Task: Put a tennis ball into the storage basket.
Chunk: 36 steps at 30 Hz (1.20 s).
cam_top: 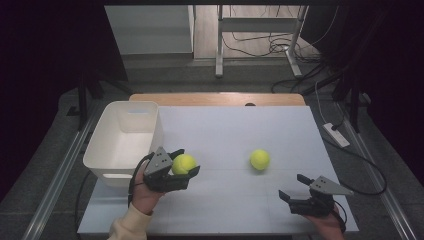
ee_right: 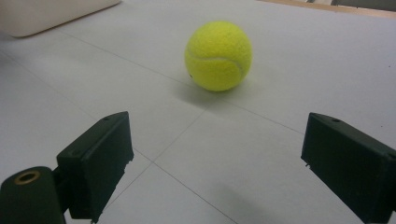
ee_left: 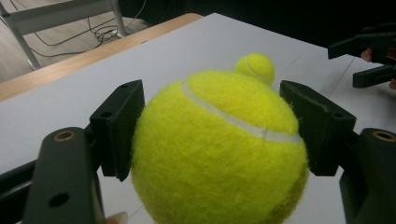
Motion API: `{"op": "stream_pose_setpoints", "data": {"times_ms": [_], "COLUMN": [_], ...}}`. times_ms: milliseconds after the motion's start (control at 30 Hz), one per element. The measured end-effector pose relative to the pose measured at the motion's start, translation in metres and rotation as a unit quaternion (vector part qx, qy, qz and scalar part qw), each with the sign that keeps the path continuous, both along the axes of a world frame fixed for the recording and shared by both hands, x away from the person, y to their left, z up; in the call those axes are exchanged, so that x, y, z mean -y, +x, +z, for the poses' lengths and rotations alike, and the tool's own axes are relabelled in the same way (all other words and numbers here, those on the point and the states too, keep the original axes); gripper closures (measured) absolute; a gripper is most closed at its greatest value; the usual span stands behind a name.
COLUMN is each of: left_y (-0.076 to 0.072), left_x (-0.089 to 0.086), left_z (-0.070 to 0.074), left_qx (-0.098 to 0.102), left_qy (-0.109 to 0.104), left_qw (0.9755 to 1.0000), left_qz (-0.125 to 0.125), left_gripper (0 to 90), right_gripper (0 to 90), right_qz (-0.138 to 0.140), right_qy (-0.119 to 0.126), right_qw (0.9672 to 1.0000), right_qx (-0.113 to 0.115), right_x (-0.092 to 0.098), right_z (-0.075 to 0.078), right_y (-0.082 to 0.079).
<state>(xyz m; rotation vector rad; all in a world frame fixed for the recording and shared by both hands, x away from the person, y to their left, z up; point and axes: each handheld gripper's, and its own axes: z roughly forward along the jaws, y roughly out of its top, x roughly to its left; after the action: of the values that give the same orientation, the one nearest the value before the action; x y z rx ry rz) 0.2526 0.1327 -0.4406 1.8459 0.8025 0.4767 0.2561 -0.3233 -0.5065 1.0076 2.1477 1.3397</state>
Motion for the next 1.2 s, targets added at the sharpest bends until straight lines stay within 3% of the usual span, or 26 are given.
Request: {"op": "stream_pose_setpoints", "data": {"times_ms": [800, 1200], "left_y": [-0.009, -0.011], "left_x": [-0.017, -0.023], "left_z": [0.016, 0.020], "left_qx": [0.028, 0.030], "left_qy": [-0.026, -0.032], "left_qw": [0.9991, 0.9988], "left_qz": [0.016, 0.020], "left_gripper": [26.5, 26.5], "right_gripper": [8.6, 8.6], "right_qz": [-0.001, -0.001], "right_qy": [0.000, 0.001], "right_qw": [1.0000, 1.0000], "right_qx": [0.000, 0.000], "right_x": [0.000, 0.000], "right_z": [0.001, 0.000], "right_y": [0.000, 0.000]}}
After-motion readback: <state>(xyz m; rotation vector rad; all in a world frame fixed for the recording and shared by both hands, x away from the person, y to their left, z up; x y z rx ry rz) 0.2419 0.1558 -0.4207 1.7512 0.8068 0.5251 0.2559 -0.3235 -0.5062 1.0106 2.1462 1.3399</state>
